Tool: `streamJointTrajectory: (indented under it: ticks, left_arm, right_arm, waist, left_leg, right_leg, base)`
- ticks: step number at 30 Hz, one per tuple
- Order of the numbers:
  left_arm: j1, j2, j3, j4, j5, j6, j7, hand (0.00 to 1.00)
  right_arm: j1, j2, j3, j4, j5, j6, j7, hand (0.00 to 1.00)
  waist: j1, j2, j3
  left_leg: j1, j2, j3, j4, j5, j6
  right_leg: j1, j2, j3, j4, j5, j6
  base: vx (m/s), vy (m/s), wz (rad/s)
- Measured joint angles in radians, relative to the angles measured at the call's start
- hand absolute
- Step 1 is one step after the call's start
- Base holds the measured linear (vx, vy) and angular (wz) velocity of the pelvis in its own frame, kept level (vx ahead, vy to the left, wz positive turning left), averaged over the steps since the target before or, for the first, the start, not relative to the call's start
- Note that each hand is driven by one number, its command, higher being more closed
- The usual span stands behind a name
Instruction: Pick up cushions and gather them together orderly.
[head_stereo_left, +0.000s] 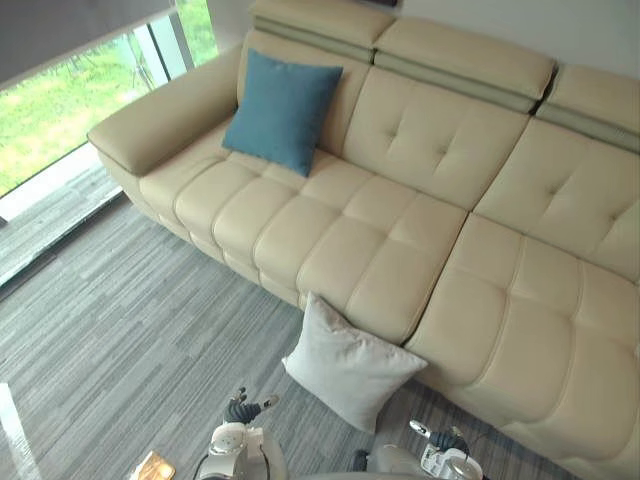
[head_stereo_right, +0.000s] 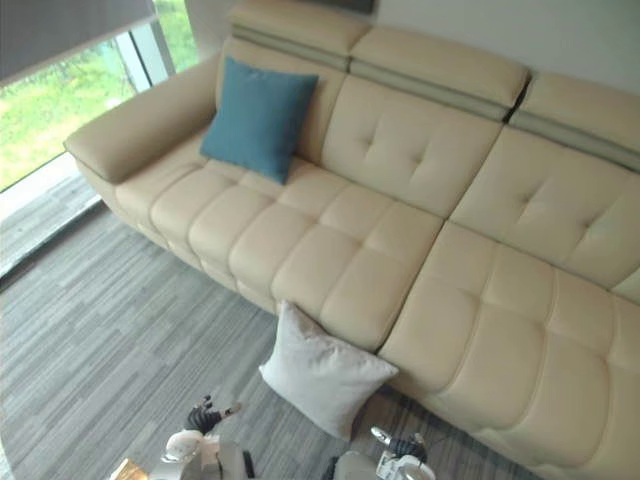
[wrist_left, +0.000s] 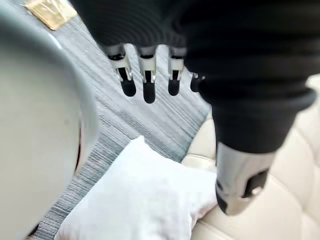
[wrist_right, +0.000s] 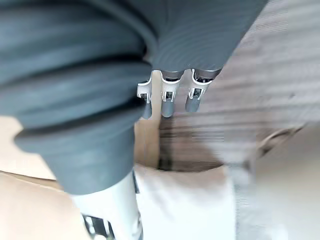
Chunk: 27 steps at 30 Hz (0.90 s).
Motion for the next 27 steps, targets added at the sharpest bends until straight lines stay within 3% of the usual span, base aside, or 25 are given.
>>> streamJointTrajectory:
  ticks: [1,2,3,5,6,13,20,24,27]
  left_arm:
    - [0.000,-0.007,0.000,-0.001,0.000,0.000,0.001,0.00]
    - [0.003,-0.021,-0.001,0.001,0.000,0.001,0.001,0.00]
    - [-0.006,-0.020,-0.003,0.003,-0.001,0.000,0.002,0.00]
    - [-0.012,-0.016,-0.002,0.001,-0.001,0.000,0.003,0.00]
    - [-0.019,-0.016,-0.003,0.007,-0.001,0.001,0.003,0.00]
    - [-0.024,-0.015,-0.004,0.050,0.011,0.001,0.003,0.00]
    - [-0.017,-0.024,-0.006,0.074,0.011,0.001,0.003,0.00]
    - [-0.018,-0.018,0.005,0.072,0.007,0.001,0.005,0.00]
    - [-0.039,-0.020,0.024,0.060,-0.012,0.001,0.011,0.00]
  right_arm:
    - [0.000,0.006,0.001,-0.012,0.000,-0.001,0.000,0.00]
    - [0.000,0.009,0.002,-0.032,0.000,0.001,0.000,0.00]
    - [0.000,0.021,0.002,-0.039,0.000,0.002,-0.004,0.00]
    - [0.003,0.042,0.023,-0.035,-0.001,0.003,-0.008,0.00]
    - [0.000,0.041,0.045,-0.030,-0.002,0.009,-0.006,0.00]
    - [-0.005,0.039,0.047,-0.007,-0.019,0.013,-0.007,0.00]
    - [0.000,0.030,0.062,0.010,-0.024,0.015,-0.005,0.00]
    - [-0.013,0.014,0.089,0.012,-0.025,0.014,-0.006,0.00]
    - [-0.039,-0.006,0.092,0.013,-0.024,0.013,-0.008,0.00]
  waist:
    - [0.005,0.006,-0.001]
    - [0.009,0.023,-0.011]
    - [0.015,0.008,-0.013]
    - [0.016,-0.029,-0.017]
    - [0.023,-0.033,-0.019]
    - [0.025,-0.036,-0.033]
    - [0.020,-0.030,-0.059]
    - [0.026,-0.028,-0.054]
    - [0.026,-0.022,-0.030]
  left_leg:
    - [0.002,-0.011,-0.015,-0.086,0.011,0.009]
    - [0.009,-0.036,-0.064,-0.232,0.093,0.003]
    - [0.029,-0.073,-0.093,-0.251,0.096,-0.064]
    - [0.034,-0.138,-0.171,-0.254,0.096,-0.063]
    - [0.032,-0.158,-0.231,-0.249,0.094,-0.061]
    - [0.114,-0.150,-0.120,-0.359,0.090,-0.046]
    - [0.178,-0.131,-0.016,-0.427,0.108,-0.047]
    - [0.167,-0.105,0.043,-0.425,0.105,-0.050]
    - [0.070,-0.089,0.039,-0.352,0.097,-0.049]
  right_leg:
    - [-0.003,-0.005,0.022,0.006,-0.005,0.011]
    - [-0.018,-0.004,0.050,0.027,-0.022,0.040]
    - [-0.041,-0.024,0.087,0.047,-0.048,0.075]
    - [-0.051,-0.048,0.140,0.043,-0.045,0.077]
    - [-0.050,-0.054,0.160,0.030,-0.038,0.085]
    - [-0.070,-0.064,0.267,-0.027,0.012,0.121]
    - [-0.082,-0.052,0.357,-0.060,0.053,0.129]
    - [-0.142,-0.030,0.403,-0.051,0.083,0.125]
    - [-0.251,-0.022,0.380,0.039,0.083,0.122]
  base:
    - [0.16,0.206,-0.80]
    - [0.14,0.229,-0.61]
    - [0.12,0.208,-0.41]
    - [0.09,0.164,-0.26]
    - [0.09,0.166,-0.31]
    - [-0.01,0.074,-0.47]
    - [-0.05,0.013,-0.42]
    - [-0.04,0.001,-0.52]
    - [-0.08,-0.027,-0.13]
